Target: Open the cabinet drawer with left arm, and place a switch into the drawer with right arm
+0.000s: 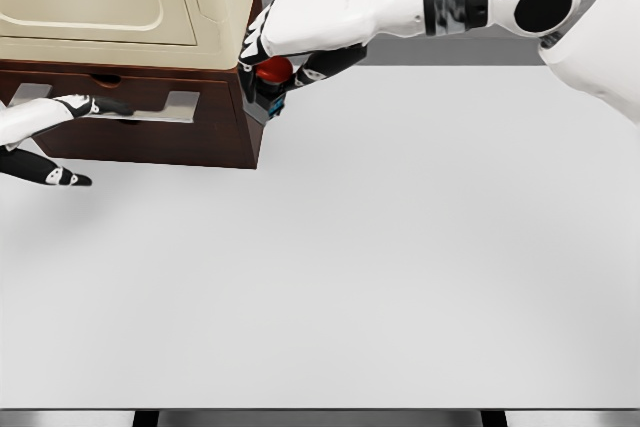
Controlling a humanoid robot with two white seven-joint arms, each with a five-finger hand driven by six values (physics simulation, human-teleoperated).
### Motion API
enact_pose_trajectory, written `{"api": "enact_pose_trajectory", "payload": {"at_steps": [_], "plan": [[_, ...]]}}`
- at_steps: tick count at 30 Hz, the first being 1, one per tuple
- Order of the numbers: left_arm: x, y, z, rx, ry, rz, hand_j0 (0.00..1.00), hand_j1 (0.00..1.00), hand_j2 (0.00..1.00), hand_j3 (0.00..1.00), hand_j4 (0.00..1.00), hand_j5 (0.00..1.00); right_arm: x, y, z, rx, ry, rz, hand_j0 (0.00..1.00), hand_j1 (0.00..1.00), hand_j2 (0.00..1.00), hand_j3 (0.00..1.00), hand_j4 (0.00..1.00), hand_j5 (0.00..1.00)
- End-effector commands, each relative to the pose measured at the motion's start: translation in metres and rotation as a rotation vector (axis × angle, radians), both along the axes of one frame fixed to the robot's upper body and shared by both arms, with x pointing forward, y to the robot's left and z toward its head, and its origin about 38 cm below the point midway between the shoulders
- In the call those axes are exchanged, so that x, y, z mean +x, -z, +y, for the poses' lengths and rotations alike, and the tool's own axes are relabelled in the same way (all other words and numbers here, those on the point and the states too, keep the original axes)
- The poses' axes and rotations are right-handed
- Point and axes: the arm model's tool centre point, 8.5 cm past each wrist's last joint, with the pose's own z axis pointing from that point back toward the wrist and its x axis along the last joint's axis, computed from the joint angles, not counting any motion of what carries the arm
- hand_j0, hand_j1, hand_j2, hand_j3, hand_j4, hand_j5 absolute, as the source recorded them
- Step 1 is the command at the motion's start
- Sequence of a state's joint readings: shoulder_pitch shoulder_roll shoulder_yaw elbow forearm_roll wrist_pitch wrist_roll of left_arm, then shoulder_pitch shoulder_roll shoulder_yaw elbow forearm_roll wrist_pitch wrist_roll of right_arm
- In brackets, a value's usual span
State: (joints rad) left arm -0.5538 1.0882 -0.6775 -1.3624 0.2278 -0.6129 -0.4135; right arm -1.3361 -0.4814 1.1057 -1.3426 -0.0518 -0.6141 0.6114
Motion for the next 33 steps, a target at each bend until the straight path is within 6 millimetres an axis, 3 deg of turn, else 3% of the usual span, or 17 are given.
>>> {"api": "enact_pose_trajectory", "payload": {"at_steps": [1,11,19,25,33], "plan": [[0.000,-0.001,0.001,-0.005,-0.002,0.002,0.79,0.79,0.79,0.79,0.79,0.79,0.000,0.000,0.001,0.005,0.001,0.006,0.52,0.52,0.52,0.52,0.52,0.52],[-0.003,-0.006,0.004,-0.006,-0.003,0.002,0.78,0.78,0.78,0.78,0.78,0.78,0.002,-0.004,0.008,0.009,-0.005,0.002,0.52,0.52,0.52,0.52,0.52,0.52],[-0.008,-0.011,0.006,0.009,0.004,0.002,0.79,0.79,0.79,0.79,0.79,0.79,0.001,-0.016,0.028,0.018,-0.032,-0.015,0.52,0.52,0.52,0.52,0.52,0.52],[-0.014,-0.011,0.002,0.010,0.022,0.017,0.79,0.79,0.79,0.79,0.79,0.79,-0.001,-0.011,0.037,0.009,-0.049,-0.006,0.52,0.52,0.52,0.52,0.52,0.52],[-0.017,-0.013,0.002,0.018,0.028,0.016,0.79,0.79,0.79,0.79,0.79,0.79,0.014,-0.012,0.029,0.010,0.005,0.003,0.52,0.52,0.52,0.52,0.52,0.52]]}}
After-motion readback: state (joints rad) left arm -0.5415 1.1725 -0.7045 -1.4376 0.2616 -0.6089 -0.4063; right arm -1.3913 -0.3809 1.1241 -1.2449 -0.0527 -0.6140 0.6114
